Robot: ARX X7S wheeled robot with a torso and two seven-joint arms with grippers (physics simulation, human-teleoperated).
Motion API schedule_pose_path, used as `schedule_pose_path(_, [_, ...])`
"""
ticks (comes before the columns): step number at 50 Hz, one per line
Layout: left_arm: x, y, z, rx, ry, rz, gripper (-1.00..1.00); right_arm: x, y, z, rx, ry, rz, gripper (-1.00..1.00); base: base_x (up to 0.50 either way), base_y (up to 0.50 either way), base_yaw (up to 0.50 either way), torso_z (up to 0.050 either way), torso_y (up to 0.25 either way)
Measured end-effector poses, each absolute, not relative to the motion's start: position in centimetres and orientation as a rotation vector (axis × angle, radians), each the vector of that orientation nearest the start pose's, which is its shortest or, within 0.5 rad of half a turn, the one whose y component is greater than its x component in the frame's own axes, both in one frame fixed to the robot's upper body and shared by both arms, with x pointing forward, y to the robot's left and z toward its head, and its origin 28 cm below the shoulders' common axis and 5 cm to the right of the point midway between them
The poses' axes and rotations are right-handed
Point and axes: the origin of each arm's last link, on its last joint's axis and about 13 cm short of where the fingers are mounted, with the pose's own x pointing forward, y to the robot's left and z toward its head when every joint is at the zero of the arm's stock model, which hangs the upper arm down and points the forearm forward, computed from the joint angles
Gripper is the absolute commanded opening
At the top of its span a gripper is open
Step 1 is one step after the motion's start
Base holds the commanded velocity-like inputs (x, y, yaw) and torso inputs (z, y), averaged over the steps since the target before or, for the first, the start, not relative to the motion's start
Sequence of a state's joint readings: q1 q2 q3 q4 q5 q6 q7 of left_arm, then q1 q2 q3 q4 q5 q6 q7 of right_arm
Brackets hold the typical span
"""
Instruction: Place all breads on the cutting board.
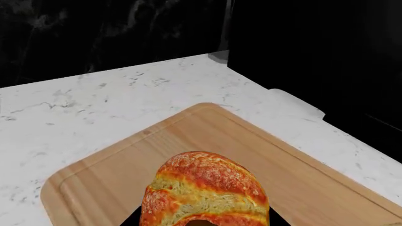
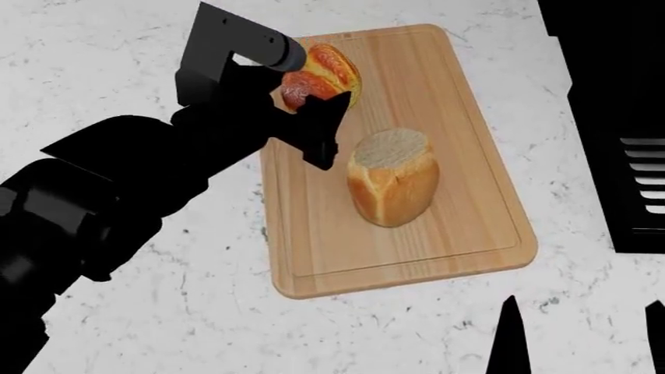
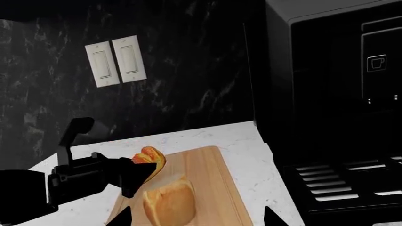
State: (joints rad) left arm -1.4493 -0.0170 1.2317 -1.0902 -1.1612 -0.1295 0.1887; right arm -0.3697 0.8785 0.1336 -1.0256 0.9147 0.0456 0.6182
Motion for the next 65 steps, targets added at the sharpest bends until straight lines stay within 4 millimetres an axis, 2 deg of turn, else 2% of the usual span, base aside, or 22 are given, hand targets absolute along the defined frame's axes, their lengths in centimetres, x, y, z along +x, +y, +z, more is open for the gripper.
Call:
schedule_pose_path(29, [42.5,13.9,21.5,0.089,0.105,-0.601,-1.00,11.0,-14.8,18.9,0.180,-0.291,0.095,1.00,0.00,0.00,0.00,0.000,0.000])
schedule_pose_path(30, [42.5,13.9,21.5,0.092,0.103,-0.601,1.00,11.0,-14.8,18.9,0.180,-0.291,0.095,1.00,0.00,0.00,0.00,0.000,0.000])
schedule_pose_path(35, [42.4,13.6,22.0,0.094,0.081,-0.614,1.00,11.1,-14.8,18.8,0.185,-0.290,0.097,1.00,0.00,0.00,0.00,0.000,0.000])
schedule_pose_path(43, [40.8,13.0,24.7,0.104,-0.013,-0.672,1.00,11.2,-14.8,18.7,0.193,-0.291,0.103,1.00,0.00,0.00,0.00,0.000,0.000])
schedule_pose_path(56, [36.2,13.7,29.1,0.104,-0.160,-0.711,1.00,11.3,-14.8,18.6,0.202,-0.289,0.105,1.00,0.00,0.00,0.00,0.000,0.000])
schedule_pose_path(60, [34.4,14.4,29.5,0.095,-0.200,-0.696,1.00,11.4,-14.8,18.6,0.201,-0.290,0.104,1.00,0.00,0.00,0.00,0.000,0.000])
schedule_pose_path(65, [32.1,15.5,29.2,0.095,-0.245,-0.669,1.00,11.5,-14.8,18.7,0.198,-0.291,0.107,1.00,0.00,0.00,0.00,0.000,0.000])
